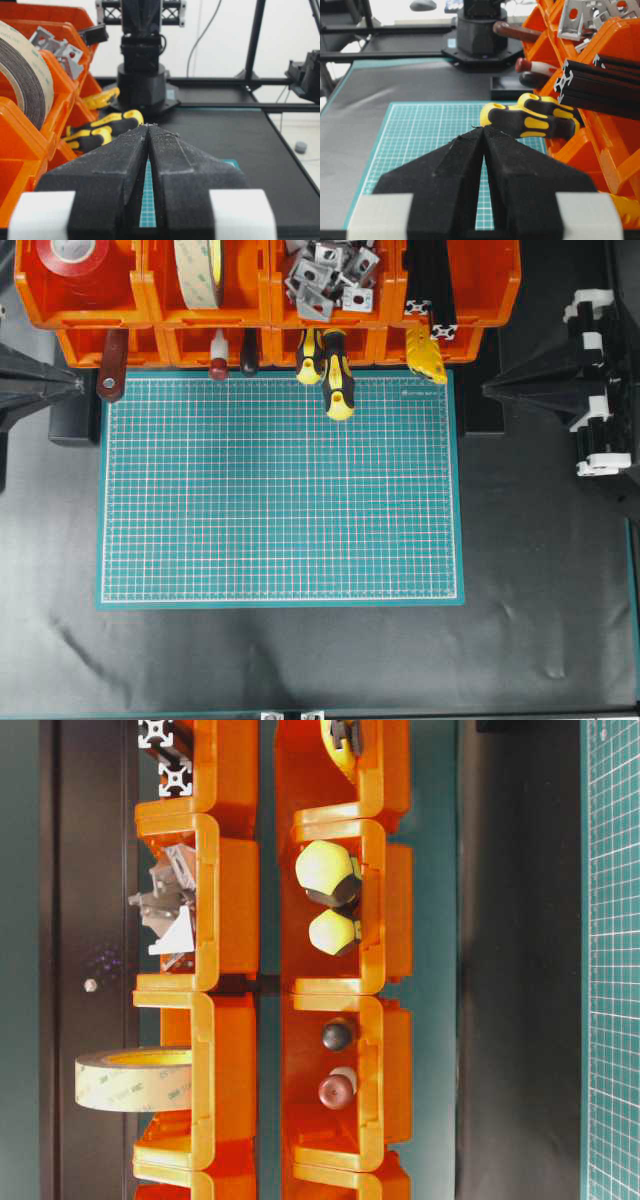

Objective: Pick scraper from container rack with left arm.
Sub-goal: 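Move the left gripper toward the brown-handled scraper on the rack, then close the left gripper on the scraper's brown handle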

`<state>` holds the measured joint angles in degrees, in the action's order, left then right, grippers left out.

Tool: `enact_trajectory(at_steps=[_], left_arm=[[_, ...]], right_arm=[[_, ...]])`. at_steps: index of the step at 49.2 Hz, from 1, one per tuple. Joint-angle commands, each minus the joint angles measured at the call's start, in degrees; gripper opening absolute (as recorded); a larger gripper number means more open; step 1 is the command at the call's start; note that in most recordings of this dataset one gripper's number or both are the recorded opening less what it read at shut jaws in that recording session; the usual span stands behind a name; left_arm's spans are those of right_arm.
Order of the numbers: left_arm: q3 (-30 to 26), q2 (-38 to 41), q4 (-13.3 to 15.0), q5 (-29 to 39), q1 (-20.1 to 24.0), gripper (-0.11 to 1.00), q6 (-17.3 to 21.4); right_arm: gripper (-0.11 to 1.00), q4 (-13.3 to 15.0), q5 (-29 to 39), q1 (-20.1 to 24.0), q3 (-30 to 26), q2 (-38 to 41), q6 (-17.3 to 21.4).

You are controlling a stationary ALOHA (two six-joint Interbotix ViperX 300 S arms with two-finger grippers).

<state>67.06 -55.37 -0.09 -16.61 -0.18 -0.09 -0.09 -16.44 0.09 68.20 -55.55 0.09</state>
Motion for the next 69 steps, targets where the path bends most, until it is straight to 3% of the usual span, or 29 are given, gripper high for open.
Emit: enact_trajectory(at_steps=[1,5,9,18,30,35,39,43,46,50,55,58,65,69], left_arm=[[-2.3,-0.3,-2.4,3.1,-0.6,0.06,-2.1],[-5.0,-0.8,-2.5,9.7,-1.7,0.06,-3.9],[-8.2,-1.1,-2.6,16.7,-3.3,0.00,-3.8],[-16.4,0.4,-2.9,34.4,-6.5,0.00,-0.8],[-28.4,5.3,-3.7,58.4,-9.9,0.00,3.5],[-31.6,9.6,-5.4,69.0,-12.0,0.00,3.5],[-32.1,12.7,-7.6,71.2,-14.0,0.00,3.2],[-32.8,15.5,-11.7,71.4,-15.6,0.00,2.2],[-33.7,17.4,-16.8,72.3,-17.1,0.00,-0.2],[-35.5,20.3,-25.8,77.2,-20.6,0.00,-5.4],[-37.3,24.2,-37.8,87.2,-27.1,0.00,-14.8],[-37.5,26.1,-43.6,92.5,-31.3,0.00,-20.1],[-35.9,30.7,-53.5,103.1,-39.4,0.00,-29.8],[-34.6,33.8,-55.2,106.1,-40.7,0.00,-32.3]], right_arm=[[0.02,-0.3,-1.0,0.6,-1.7,0.8,1.1],[0.09,-1.7,-1.5,1.2,-1.5,0.9,1.7],[0.01,-2.1,-1.8,1.7,-1.6,1.0,3.9],[0.01,-2.1,-2.1,2.8,-1.7,1.0,7.9],[0.01,-2.0,-2.1,3.2,-1.8,1.0,8.7],[0.01,-2.0,-2.1,3.7,-1.9,1.0,8.7],[0.01,-2.1,-2.1,3.9,-1.9,1.0,8.7],[0.01,-2.0,-2.1,4.2,-1.9,1.2,8.7],[0.01,-2.1,-2.1,4.4,-1.8,1.3,8.8],[0.01,-2.0,-2.1,4.7,-1.8,1.4,8.8],[0.01,-2.0,-2.1,4.7,-1.9,1.5,8.8],[0.01,-2.1,-2.1,4.7,-1.8,1.4,8.8],[0.01,-2.1,-2.0,4.7,-1.8,1.4,8.8],[0.01,-2.1,-2.0,4.7,-1.8,1.4,8.8]])
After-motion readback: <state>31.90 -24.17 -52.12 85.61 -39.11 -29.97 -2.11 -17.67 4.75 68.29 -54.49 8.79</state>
